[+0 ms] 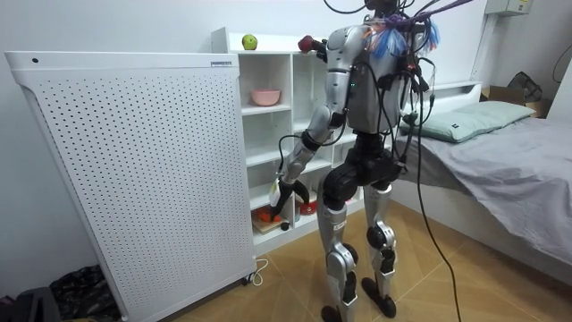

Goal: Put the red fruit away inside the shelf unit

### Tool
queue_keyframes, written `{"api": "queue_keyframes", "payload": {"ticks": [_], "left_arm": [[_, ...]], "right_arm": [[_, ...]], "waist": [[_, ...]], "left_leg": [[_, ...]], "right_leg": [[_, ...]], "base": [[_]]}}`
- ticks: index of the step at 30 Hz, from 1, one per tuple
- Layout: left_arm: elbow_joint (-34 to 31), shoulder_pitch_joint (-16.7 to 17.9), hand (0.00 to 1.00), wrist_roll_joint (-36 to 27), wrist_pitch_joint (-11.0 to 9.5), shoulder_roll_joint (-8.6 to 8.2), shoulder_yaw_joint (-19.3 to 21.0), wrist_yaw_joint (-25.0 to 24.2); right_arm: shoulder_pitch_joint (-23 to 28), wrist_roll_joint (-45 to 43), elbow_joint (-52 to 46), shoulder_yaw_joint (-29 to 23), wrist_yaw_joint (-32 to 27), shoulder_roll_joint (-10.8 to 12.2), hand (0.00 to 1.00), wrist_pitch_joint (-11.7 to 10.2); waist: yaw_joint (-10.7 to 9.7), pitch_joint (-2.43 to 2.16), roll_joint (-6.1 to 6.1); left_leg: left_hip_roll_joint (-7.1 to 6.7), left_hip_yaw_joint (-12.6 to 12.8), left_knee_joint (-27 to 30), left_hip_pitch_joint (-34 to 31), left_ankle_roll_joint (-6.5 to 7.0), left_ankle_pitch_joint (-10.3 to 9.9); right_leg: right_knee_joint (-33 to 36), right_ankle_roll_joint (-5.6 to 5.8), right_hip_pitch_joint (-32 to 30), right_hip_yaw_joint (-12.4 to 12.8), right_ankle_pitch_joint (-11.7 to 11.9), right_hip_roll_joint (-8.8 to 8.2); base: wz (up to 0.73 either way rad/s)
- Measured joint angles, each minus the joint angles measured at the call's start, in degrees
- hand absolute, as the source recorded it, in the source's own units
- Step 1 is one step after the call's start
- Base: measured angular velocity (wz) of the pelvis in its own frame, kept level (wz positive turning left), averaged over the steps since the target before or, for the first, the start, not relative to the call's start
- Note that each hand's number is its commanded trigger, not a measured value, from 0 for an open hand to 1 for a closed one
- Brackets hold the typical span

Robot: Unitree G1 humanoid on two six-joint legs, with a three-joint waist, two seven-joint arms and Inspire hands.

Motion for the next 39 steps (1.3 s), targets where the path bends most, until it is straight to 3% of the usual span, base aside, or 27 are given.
{"api": "queue_keyframes", "payload": {"ticks": [6, 8, 12, 21, 26, 28, 33, 36, 39], "left_arm": [[-0.3, 0.16, 0.0, -2.5, 0.79, -0.12, -2.25, 0.66], [-0.2, 0.23, 0.0, -4.9, 0.67, -0.24, -3.4, 1.52], [0.11, 0.45, 0.0, -5.28, 0.59, -0.27, -4.02, 1.67], [2.62, 0.1, 0.0, -8.22, 0.17, -0.35, -5.31, 3.14], [7.82, -1.31, 0.0, -15.54, -0.96, -0.8, -7.14, 5.4], [9.89, -2.68, 0.0, -17.06, -1.38, -0.9, -7.21, 5.82], [14.87, -7.53, 0.0, -22.34, -1.93, -1.48, -7.67, 7.58], [14.99, -8.6, 0.0, -24.64, -2.64, -1.59, -8.3, 9.2], [15.16, -7.67, 0.0, -27.5, -4.16, -1.37, -8.73, 11.07]], "right_arm": [[10.02, 9.2, 0.42, 3.67, 0.82, 0.41, 1.0, 2.91], [13.53, 12.82, 1.71, 5.4, 0.91, 1.74, 1.0, 3.82], [15.51, 17.03, 5.16, 5.63, 0.99, 3.1, 1.0, 4.05], [15.51, 25.43, 18.06, 7.9, 2.21, 4.07, 1.0, 2.87], [14.41, 29.97, 27.46, 7.6, 2.05, 5.64, 1.0, 2.37], [12.52, 34.36, 31.32, 7.61, 2.08, 6.33, 1.0, 1.62], [5.6, 44.35, 40.99, 7.59, 2.22, 8.41, 1.0, -0.09], [2.11, 47.62, 46.46, 7.68, 2.8, 9.37, 1.0, -0.09], [1.94, 49.15, 49.37, 7.05, 2.79, 9.39, 1.0, -0.11]], "waist": [[-0.08, 0.02, 1.48], [-0.15, -0.04, 2.04], [-0.17, 0.02, 2.36], [-0.19, 0.12, 2.5], [-0.22, 0.53, 3.14], [-0.08, 0.77, 3.21], [1.46, 2.17, 2.85], [2.17, 2.52, 2.46], [3.2, 2.63, 2.35]], "left_leg": [[-0.05, 0.16, -0.12, -0.44, 0.0, 0.0], [-0.05, 0.27, 0.01, -1.28, 0.01, 0.02], [0.07, 1.01, 0.16, -1.63, 0.02, 0.03], [0.1, 1.04, 0.61, -5.22, 0.13, 0.48], [-0.14, 1.05, 1.48, -10.18, 0.38, 1.28], [-0.29, 1.3, 1.77, -11.89, 0.48, 1.72], [-0.95, 1.77, 4.23, -18.43, 1.13, 2.82], [-1.88, 1.69, 7.09, -23.38, 1.54, 3.08], [-2.31, 0.55, 10.27, -28.22, 1.73, 3.11]], "right_leg": [[0.08, -0.03, -0.64, 0.92, 0.01, 0.02], [0.19, -0.28, -1.62, 1.29, 0.17, 0.06], [0.39, -0.39, -2.21, 1.85, 0.24, 0.12], [2.08, -0.54, -6.56, 1.98, 0.36, -0.07], [5.11, -0.56, -12.53, 2.03, 0.35, -0.65], [6.66, -0.63, -14.88, 1.45, 0.3, -1.08], [12.07, -0.96, -23.04, 0.73, 0.07, -3.06], [14.93, -1.29, -27.85, 0.73, -0.12, -4.02], [18.09, -1.52, -31.95, 0.03, -0.95, -5.16]], "base": [[-0.01], [-0.09], [-0.08], [-0.02], [-0.01], [0.0], [-0.04], [0.06], [0.24]]}}
